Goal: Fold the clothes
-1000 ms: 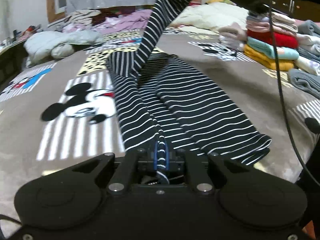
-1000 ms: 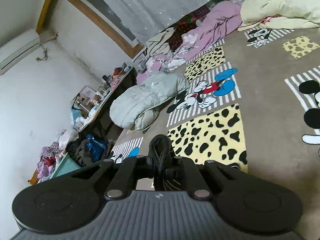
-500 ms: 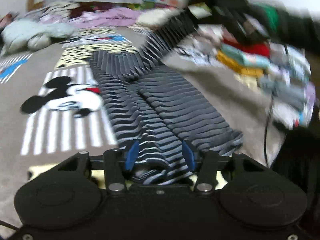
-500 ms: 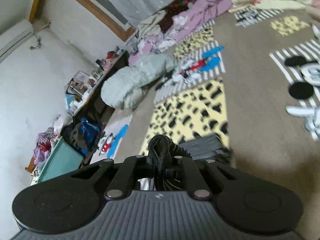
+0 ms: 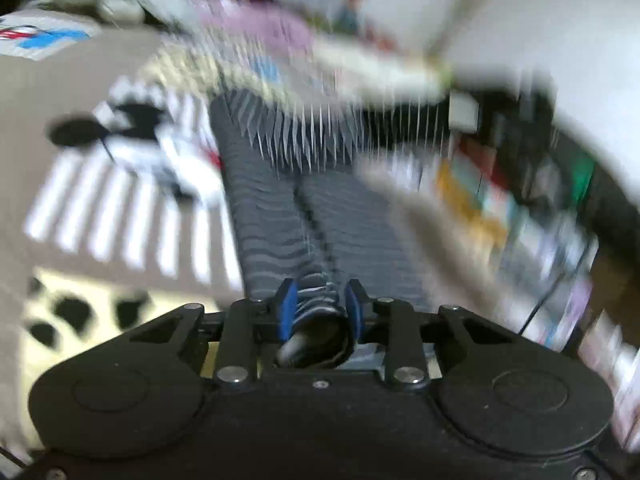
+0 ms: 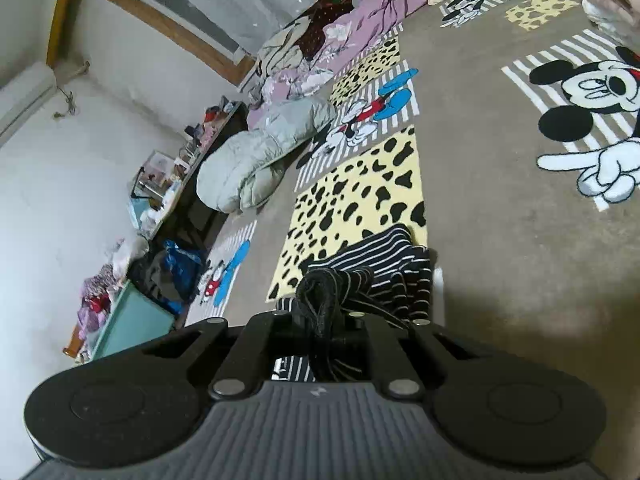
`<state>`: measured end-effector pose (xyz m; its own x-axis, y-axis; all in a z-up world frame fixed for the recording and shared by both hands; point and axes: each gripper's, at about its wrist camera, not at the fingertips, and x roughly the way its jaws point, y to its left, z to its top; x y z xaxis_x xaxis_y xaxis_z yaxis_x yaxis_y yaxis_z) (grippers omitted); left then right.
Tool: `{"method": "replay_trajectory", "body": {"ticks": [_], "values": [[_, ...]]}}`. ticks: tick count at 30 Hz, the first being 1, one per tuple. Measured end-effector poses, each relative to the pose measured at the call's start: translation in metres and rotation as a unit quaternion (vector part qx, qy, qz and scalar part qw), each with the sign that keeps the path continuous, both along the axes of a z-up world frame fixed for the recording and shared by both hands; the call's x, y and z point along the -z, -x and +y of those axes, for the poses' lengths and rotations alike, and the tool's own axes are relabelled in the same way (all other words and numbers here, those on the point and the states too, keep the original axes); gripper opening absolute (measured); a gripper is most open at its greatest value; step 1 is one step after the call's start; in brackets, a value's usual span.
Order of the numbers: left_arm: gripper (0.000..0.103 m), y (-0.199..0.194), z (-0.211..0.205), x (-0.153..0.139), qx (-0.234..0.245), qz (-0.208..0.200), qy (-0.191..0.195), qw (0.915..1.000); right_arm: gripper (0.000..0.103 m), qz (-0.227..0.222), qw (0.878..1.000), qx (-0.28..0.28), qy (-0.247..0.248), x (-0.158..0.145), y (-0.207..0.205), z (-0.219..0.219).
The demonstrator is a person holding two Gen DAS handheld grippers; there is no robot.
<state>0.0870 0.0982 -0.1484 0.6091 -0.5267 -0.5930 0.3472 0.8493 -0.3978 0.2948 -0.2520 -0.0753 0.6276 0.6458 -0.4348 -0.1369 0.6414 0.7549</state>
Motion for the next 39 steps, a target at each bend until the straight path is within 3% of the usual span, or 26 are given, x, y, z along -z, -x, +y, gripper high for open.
{"method": "replay_trajectory", "body": {"ticks": [2,3,6,10,13,15,18,19,20,21,26,29,31,33,35,36,37,39], "values": [[0.026,0.012,-0.025,0.0,0.039,-0.043,-0.067,0.996,0.009,-0.001,1.0,-0.002,-0.001,0.0,-0.001,0.002],[0.026,0.017,-0.03,-0.004,0.056,-0.061,-0.081,0.9933,0.009,-0.001,1.0,-0.003,-0.002,0.0,-0.001,0.003],[0.027,0.023,-0.013,-0.015,0.076,-0.056,-0.031,0.995,0.009,-0.002,1.0,-0.006,-0.01,0.0,0.0,0.007],[0.027,0.034,0.01,-0.027,0.073,-0.08,-0.021,0.9939,0.009,-0.007,1.0,-0.015,-0.008,-0.003,0.002,0.011],[0.056,0.042,0.013,-0.024,0.061,-0.089,-0.06,0.9923,0.009,-0.009,1.0,-0.014,-0.01,-0.005,0.004,0.009],[0.055,0.045,0.011,-0.018,0.055,-0.09,-0.089,0.9904,0.009,-0.01,1.0,-0.014,-0.012,-0.006,0.005,0.007],[0.048,0.04,0.002,-0.008,0.049,-0.089,-0.123,0.9872,0.009,-0.01,1.0,-0.013,-0.011,-0.006,0.007,0.004],[0.038,0.038,-0.002,-0.005,0.049,-0.089,-0.134,0.9857,0.009,-0.009,1.0,-0.012,-0.011,-0.006,0.007,0.004],[0.018,0.038,-0.006,-0.003,0.054,-0.092,-0.146,0.9834,0.009,-0.008,1.0,-0.011,-0.011,-0.005,0.008,0.003],[0.012,0.038,-0.013,-0.001,0.061,-0.099,-0.161,0.9801,0.009,-0.008,1.0,-0.011,-0.012,-0.004,0.009,0.004],[0.011,0.046,-0.017,-0.001,0.094,-0.114,-0.187,0.9713,0.009,-0.008,1.0,-0.009,-0.016,-0.003,0.011,0.005],[0.011,0.047,-0.001,-0.015,0.089,-0.119,-0.147,0.9779,0.009,-0.01,1.0,-0.006,-0.019,-0.003,0.013,0.006],[0.011,0.044,0.007,-0.021,0.066,-0.127,-0.106,0.9841,0.009,-0.014,1.0,-0.008,-0.022,-0.005,0.014,0.004],[0.011,0.033,0.004,-0.015,0.04,-0.112,-0.091,0.9888,0.009,-0.019,0.999,-0.013,-0.024,-0.006,0.016,0.003],[0.011,0.02,-0.014,0.002,0.059,-0.078,-0.132,0.9863,0.009,-0.021,0.999,-0.014,-0.027,-0.005,0.017,0.002],[0.011,0.019,-0.025,0.007,0.08,-0.086,-0.169,0.9786,0.009,-0.021,0.999,-0.013,-0.029,-0.004,0.017,0.002],[0.011,0.019,-0.028,0.005,0.085,-0.094,-0.177,0.9761,0.009,-0.021,0.999,-0.012,-0.033,-0.002,0.018,0.002],[0.017,0.011,-0.019,-0.008,0.067,-0.084,-0.143,0.9838,0.009,-0.021,0.999,-0.01,-0.041,0.001,0.019,0.002]]}}
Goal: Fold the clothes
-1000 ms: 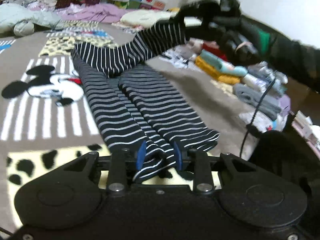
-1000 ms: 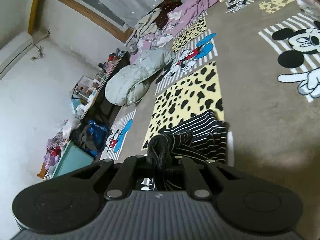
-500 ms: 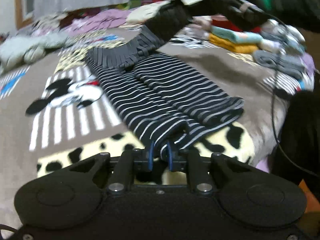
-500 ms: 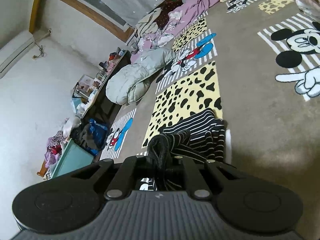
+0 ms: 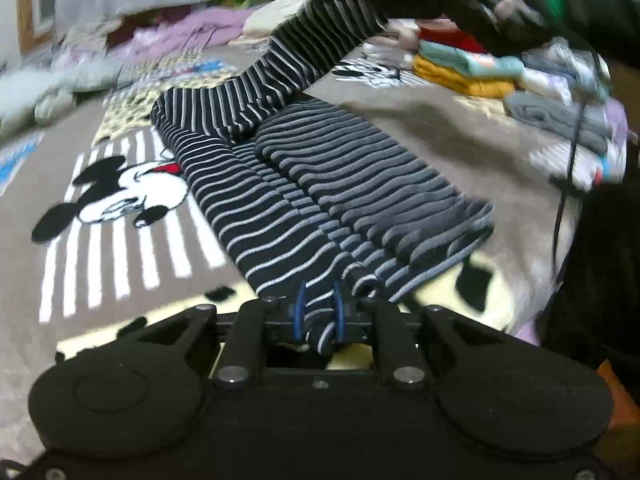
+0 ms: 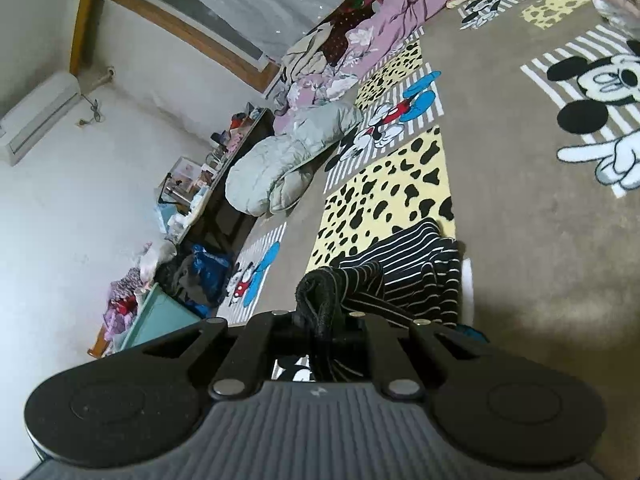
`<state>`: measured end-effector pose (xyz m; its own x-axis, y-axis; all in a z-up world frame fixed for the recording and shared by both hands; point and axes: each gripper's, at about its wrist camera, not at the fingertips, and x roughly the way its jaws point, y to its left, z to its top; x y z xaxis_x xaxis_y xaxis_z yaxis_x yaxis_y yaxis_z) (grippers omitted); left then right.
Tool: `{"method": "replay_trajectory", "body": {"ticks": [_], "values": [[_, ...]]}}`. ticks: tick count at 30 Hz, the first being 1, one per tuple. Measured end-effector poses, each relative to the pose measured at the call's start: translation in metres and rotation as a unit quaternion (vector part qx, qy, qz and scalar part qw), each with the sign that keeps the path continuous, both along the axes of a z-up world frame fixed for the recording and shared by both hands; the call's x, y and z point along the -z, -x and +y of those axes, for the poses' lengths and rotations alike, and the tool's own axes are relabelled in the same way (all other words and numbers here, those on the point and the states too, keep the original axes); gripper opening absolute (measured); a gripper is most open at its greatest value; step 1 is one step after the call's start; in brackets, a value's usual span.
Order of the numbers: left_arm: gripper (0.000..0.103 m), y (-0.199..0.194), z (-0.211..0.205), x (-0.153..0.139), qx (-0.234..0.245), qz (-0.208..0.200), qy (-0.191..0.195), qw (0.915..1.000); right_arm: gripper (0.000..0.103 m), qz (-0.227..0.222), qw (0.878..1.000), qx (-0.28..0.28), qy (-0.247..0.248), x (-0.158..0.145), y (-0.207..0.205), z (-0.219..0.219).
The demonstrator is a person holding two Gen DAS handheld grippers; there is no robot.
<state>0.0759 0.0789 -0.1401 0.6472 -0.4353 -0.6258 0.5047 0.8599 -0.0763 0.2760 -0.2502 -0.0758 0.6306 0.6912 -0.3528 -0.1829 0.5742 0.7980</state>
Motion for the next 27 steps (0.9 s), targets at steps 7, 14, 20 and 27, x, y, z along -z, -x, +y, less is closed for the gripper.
{"method": "replay_trajectory", "body": {"ticks": [7,14,20,27], "values": [[0.037,-0.061,0.015,-0.031,-0.092,-0.042,0.053,0.9935,0.009,-0.04,0.999,-0.011,0.026,-0.004,0.007,0.004],[0.023,-0.184,0.018,-0.038,-0.138,-0.047,0.056,0.9878,0.009,0.003,0.994,0.027,-0.11,0.009,0.019,-0.021],[0.014,-0.257,0.011,-0.022,-0.133,-0.027,0.048,0.9896,0.009,0.042,0.972,0.02,-0.23,0.013,0.03,-0.021],[0.014,-0.284,-0.008,0.005,-0.082,0.002,-0.02,0.9964,0.01,0.076,0.955,0.003,-0.288,0.025,0.041,-0.015]]}}
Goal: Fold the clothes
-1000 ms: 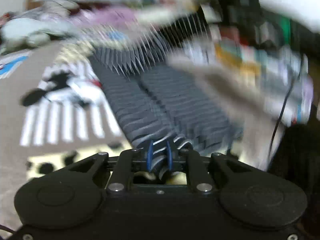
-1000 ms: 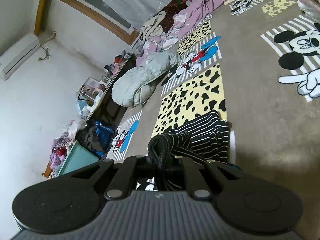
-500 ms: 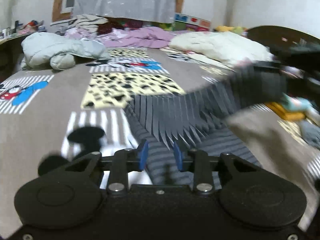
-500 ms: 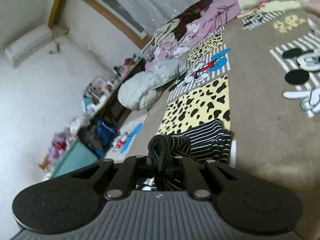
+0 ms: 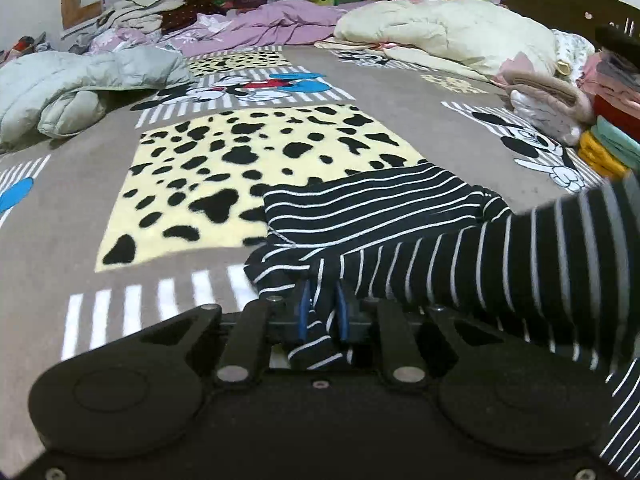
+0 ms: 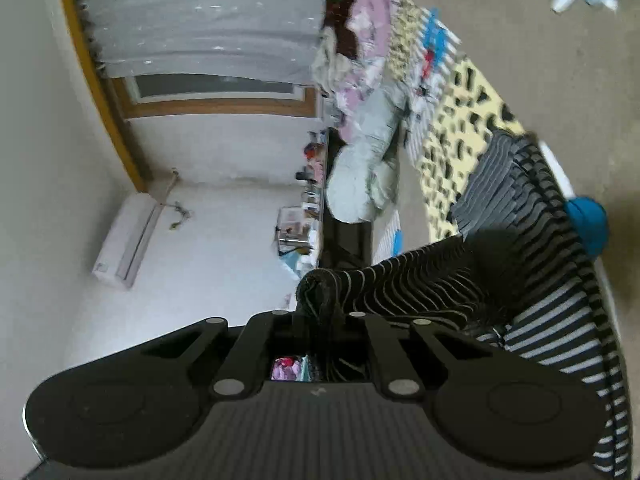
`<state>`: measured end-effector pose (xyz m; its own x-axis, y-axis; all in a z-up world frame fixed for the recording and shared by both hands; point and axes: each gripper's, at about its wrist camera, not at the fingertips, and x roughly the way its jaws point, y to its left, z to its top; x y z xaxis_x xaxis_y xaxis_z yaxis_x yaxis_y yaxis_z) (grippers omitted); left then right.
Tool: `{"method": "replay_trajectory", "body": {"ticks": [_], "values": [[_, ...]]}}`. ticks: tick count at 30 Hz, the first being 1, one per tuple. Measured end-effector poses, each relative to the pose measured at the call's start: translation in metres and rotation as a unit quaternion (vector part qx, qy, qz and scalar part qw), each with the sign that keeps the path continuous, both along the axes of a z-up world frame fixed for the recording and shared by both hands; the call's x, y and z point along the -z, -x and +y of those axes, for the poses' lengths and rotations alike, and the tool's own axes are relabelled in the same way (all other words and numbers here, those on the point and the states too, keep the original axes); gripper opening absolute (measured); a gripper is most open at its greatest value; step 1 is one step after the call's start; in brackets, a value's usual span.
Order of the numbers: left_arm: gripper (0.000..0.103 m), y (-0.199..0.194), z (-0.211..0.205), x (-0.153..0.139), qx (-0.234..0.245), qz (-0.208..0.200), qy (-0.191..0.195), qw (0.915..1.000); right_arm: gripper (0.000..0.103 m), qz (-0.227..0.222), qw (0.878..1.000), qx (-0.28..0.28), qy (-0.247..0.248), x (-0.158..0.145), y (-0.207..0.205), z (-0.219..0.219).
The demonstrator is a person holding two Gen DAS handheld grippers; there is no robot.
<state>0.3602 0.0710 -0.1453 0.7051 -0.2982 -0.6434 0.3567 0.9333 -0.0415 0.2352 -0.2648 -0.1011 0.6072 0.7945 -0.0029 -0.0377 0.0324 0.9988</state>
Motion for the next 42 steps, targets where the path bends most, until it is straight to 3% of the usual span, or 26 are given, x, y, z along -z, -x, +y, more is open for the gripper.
{"method": "replay_trajectory", "body": {"ticks": [3,6,9,14,16,20,23,25,28,31,34,38,40,42], "values": [[0.014,0.002,0.01,-0.009,-0.014,-0.005,0.019,0.9997,0.009,0.01,0.998,0.009,0.054,0.01,-0.003,-0.007],[0.015,-0.003,0.005,0.004,-0.01,-0.001,-0.001,0.9999,0.011,-0.008,0.992,0.013,0.123,0.011,-0.005,-0.013],[0.016,0.001,0.004,-0.008,-0.021,-0.001,-0.004,0.9998,0.011,-0.048,0.978,0.007,0.201,-0.002,-0.005,-0.012],[0.016,0.061,0.015,-0.036,-0.028,-0.032,0.069,0.9967,0.011,-0.11,0.948,0.006,0.297,-0.032,-0.009,-0.006],[0.016,0.079,0.004,-0.028,-0.014,-0.023,0.056,0.9981,0.011,-0.126,0.937,0.01,0.325,-0.045,-0.012,-0.005],[0.016,0.091,-0.015,0.005,-0.014,-0.007,-0.016,0.9997,0.011,-0.122,0.928,0.025,0.351,-0.057,-0.018,-0.007],[0.016,0.09,-0.001,0.0,-0.03,0.005,0.029,0.9991,0.011,-0.126,0.906,0.019,0.404,-0.062,-0.017,-0.003],[0.016,0.092,0.007,-0.002,-0.044,0.002,0.036,0.9984,0.011,-0.119,0.902,-0.002,0.414,-0.061,-0.017,-0.004],[0.017,0.096,0.014,0.001,-0.048,-0.003,0.049,0.9976,0.011,-0.093,0.882,-0.021,0.461,-0.057,-0.023,-0.007],[0.018,0.099,0.014,-0.004,-0.055,-0.025,0.051,0.9969,0.011,-0.056,0.872,-0.029,0.486,-0.048,-0.035,-0.011],[0.018,0.098,0.008,-0.011,-0.029,-0.04,0.06,0.997,0.012,-0.051,0.837,-0.035,0.543,-0.045,-0.038,-0.003],[0.021,0.085,-0.011,0.006,-0.018,-0.004,0.002,0.9998,0.012,-0.057,0.798,-0.048,0.598,-0.04,-0.038,0.014],[0.023,0.084,-0.011,0.0,-0.012,-0.01,0.008,0.9998,0.012,-0.046,0.777,-0.065,0.624,-0.033,-0.038,0.021],[0.027,0.086,-0.005,-0.011,-0.005,-0.031,0.043,0.9986,0.017,-0.025,0.761,-0.091,0.642,-0.021,-0.04,0.023]]}}
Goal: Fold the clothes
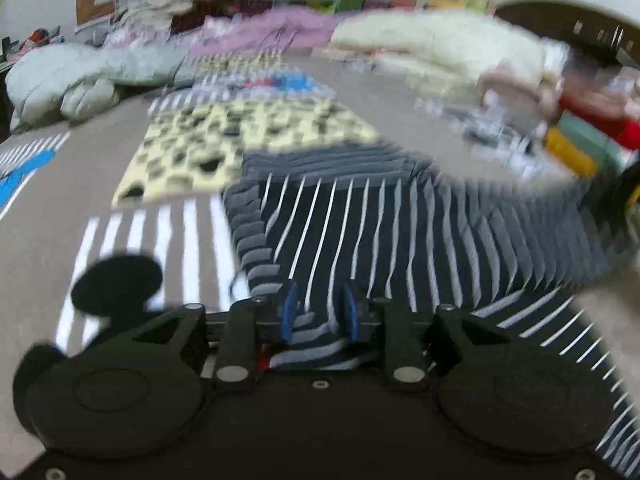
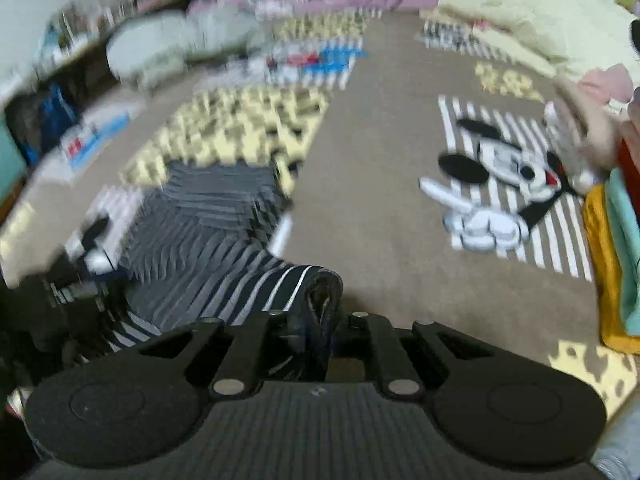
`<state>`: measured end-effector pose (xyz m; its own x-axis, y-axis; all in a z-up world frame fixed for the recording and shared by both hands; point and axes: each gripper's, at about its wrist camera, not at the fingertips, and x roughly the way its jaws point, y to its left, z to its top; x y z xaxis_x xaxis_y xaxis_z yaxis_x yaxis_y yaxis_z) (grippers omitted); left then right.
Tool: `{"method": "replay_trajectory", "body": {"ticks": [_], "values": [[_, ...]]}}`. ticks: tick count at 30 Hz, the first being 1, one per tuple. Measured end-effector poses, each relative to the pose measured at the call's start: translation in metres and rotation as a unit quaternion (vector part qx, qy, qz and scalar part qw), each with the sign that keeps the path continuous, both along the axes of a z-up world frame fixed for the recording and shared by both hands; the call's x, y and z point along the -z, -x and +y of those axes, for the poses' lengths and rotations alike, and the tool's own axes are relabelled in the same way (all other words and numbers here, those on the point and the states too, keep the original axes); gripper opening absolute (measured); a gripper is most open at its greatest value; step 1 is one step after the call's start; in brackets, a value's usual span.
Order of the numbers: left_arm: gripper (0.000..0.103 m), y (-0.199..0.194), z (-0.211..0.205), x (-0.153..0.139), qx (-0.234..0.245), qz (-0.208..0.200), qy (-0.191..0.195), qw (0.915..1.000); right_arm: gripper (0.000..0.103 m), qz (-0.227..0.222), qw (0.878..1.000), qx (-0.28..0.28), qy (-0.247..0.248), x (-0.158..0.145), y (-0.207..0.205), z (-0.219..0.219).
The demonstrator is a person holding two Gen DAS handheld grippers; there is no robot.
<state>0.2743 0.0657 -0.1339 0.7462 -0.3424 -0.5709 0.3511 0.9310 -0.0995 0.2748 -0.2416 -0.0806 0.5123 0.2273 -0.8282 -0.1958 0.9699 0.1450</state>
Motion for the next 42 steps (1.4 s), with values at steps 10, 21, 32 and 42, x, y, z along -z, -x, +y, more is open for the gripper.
{"method": "replay_trajectory", "body": {"ticks": [10,21,32,42], "values": [[0.033,-0.006,-0.018,-0.003,0.032,-0.02,0.0,0.9993,0.045,0.054,0.97,0.129,-0.201,0.064,0.025,-0.059],[0.044,-0.008,-0.019,0.015,0.025,0.006,-0.038,0.9989,0.052,-0.082,0.907,0.254,-0.326,0.095,0.135,-0.079],[0.045,-0.011,-0.014,0.019,0.028,0.011,-0.026,0.9992,0.043,-0.065,0.939,0.19,-0.28,0.099,0.122,-0.064],[0.045,-0.008,-0.017,0.017,0.025,0.014,-0.024,0.9993,0.005,-0.141,0.95,0.12,-0.25,0.079,0.129,-0.053]]}}
